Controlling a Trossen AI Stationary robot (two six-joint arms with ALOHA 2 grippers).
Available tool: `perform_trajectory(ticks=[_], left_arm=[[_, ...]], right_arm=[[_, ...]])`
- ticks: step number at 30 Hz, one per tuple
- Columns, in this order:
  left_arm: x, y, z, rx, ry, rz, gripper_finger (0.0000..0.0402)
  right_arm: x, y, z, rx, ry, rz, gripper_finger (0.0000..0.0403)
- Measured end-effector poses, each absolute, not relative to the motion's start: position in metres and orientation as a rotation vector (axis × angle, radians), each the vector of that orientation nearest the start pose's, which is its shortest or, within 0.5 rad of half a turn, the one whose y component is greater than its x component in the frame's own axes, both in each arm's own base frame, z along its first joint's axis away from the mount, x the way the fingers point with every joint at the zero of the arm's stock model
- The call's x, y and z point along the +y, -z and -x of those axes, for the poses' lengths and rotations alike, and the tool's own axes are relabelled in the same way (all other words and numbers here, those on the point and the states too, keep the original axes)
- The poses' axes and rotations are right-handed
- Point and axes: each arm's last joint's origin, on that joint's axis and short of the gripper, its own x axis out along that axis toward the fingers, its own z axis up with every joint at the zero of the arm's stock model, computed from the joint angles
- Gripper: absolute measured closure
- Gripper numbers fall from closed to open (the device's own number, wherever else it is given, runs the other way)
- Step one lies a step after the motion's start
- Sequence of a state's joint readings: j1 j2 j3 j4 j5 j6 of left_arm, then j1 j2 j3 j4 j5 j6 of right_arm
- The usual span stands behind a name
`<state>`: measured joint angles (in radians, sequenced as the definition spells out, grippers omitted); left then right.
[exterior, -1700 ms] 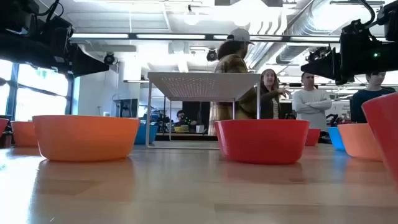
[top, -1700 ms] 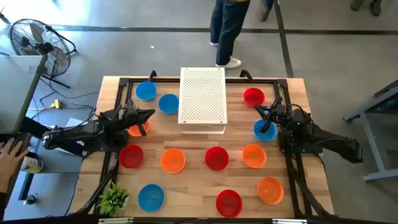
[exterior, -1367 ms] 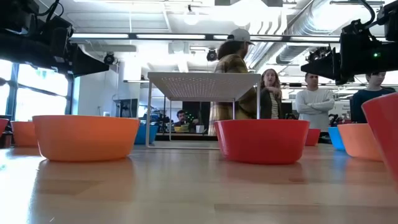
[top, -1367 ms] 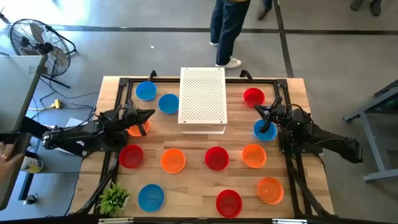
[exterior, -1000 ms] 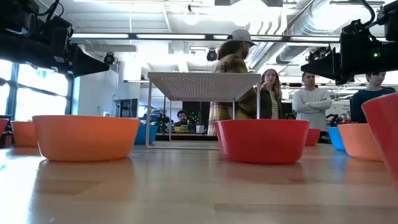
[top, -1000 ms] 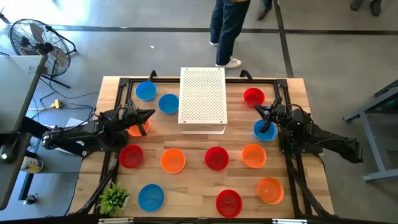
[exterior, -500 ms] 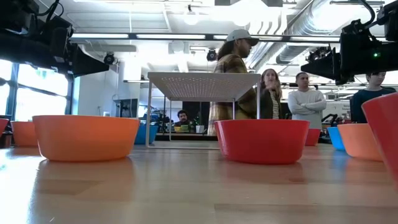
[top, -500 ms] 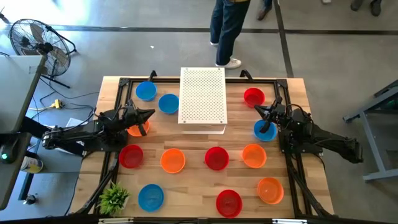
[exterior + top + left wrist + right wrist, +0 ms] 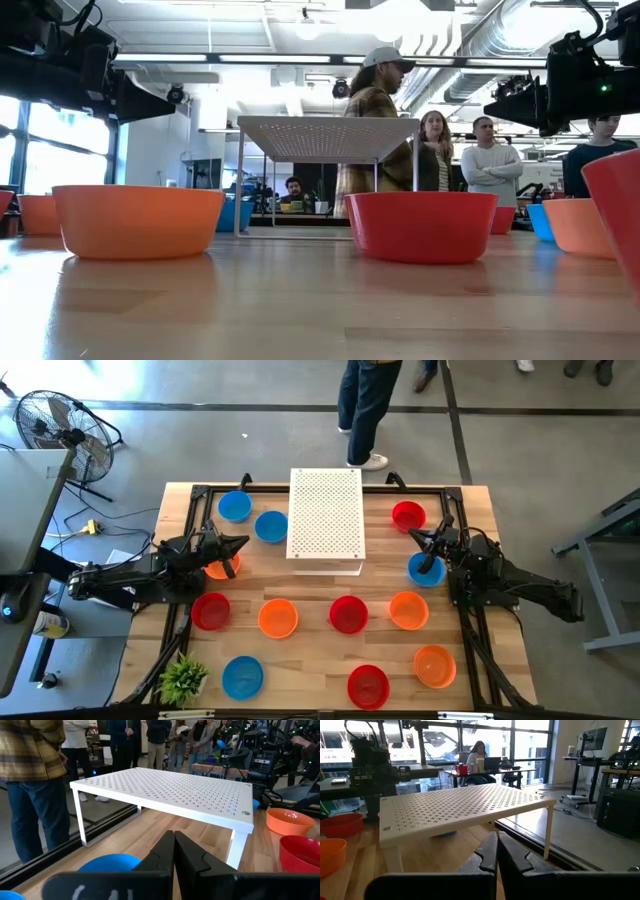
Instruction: Pick & Place Mini bowls
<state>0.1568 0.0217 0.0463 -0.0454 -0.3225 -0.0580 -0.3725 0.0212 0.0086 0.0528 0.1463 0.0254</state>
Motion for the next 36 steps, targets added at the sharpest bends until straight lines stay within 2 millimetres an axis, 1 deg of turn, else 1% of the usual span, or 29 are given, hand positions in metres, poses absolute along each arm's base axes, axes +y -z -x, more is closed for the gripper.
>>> perform_trajectory(ticks=[4,8,16,25,29,36], left_arm=[[0.024,-0.173,-0.092,0.005,-0.48,0.055,0.0401],[0.024,-0.176,-0.093,-0.036,-0.478,0.062,0.0401],[0.021,-0.179,-0.094,-0.09,-0.363,0.181,0.0401],[0.019,-0.183,-0.094,-0.13,-0.302,0.259,0.0401],[0.021,-0.187,-0.094,-0.118,-0.354,0.274,0.0401],[0.026,-0.21,-0.103,0.03,-0.51,0.266,0.0401]], right_arm=[[-0.04,-0.17,-0.09,-0.047,0.518,-0.02,0.0402],[-0.04,-0.17,-0.09,-0.047,0.518,-0.02,0.0402],[-0.04,-0.17,-0.09,-0.047,0.518,-0.02,0.0402],[-0.04,-0.17,-0.09,-0.047,0.518,-0.02,0.0402],[-0.04,-0.17,-0.09,-0.047,0.519,-0.02,0.0402],[-0.04,-0.17,-0.09,-0.047,0.518,-0.021,0.0402]])
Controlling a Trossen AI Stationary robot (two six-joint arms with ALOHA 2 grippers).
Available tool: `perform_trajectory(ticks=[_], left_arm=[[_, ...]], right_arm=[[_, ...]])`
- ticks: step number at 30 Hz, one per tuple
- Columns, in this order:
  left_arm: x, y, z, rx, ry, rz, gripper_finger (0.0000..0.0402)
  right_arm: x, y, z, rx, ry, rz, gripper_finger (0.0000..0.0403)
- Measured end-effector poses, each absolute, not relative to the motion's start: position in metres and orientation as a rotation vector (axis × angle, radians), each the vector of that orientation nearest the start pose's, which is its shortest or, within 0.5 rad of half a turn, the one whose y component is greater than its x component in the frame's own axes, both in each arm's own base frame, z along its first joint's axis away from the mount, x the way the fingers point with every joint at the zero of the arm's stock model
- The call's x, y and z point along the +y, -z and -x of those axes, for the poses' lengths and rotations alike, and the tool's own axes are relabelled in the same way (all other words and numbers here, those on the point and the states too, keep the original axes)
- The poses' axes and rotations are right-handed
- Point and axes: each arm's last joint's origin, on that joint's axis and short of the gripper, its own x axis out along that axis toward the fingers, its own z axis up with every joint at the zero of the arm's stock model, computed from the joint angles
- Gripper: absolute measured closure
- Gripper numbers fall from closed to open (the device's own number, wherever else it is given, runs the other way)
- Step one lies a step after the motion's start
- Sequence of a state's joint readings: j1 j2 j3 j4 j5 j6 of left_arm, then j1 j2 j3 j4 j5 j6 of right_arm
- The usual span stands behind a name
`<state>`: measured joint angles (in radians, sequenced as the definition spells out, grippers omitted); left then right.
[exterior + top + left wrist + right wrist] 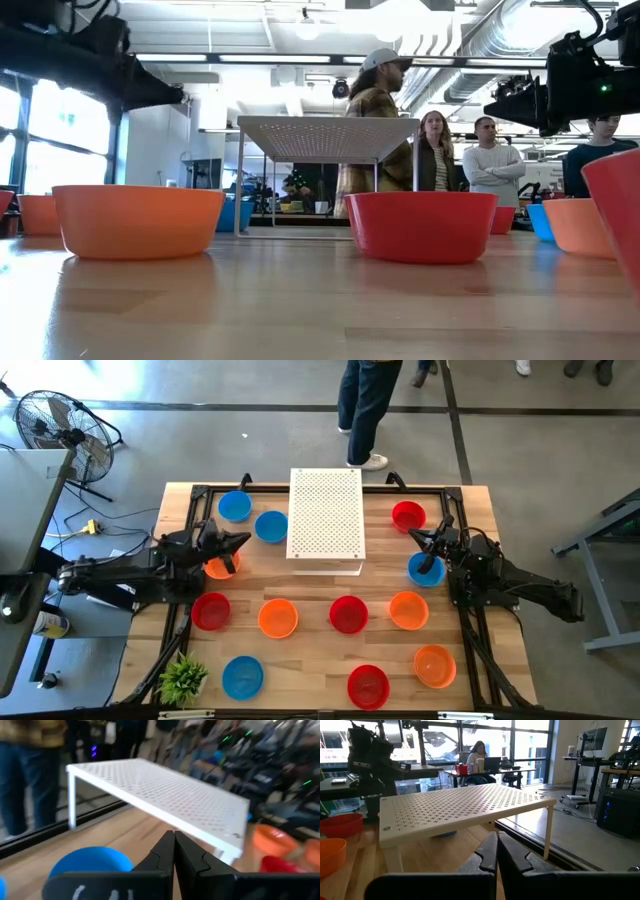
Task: Pick & Place Mini bowls
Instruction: Put the orange bowl on the shelf
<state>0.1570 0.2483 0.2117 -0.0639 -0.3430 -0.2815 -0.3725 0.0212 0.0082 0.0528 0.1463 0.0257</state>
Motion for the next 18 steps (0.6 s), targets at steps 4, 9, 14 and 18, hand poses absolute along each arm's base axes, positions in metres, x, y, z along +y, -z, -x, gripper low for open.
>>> perform_trajectory(ticks=[4,9,14,18], left_arm=[[0.028,-0.226,-0.113,0.181,-0.539,0.293,0.0401],[0.029,-0.248,-0.129,0.465,-0.55,0.353,0.0401],[0.03,-0.265,-0.141,0.722,-0.609,0.441,0.0401],[0.03,-0.266,-0.145,0.896,-0.656,0.518,0.04]], right_arm=[[-0.04,-0.17,-0.09,-0.047,0.518,-0.02,0.0402],[-0.04,-0.17,-0.09,-0.047,0.519,-0.021,0.0402],[-0.04,-0.17,-0.09,-0.047,0.518,-0.02,0.0402],[-0.04,-0.17,-0.09,-0.047,0.518,-0.02,0.0402]])
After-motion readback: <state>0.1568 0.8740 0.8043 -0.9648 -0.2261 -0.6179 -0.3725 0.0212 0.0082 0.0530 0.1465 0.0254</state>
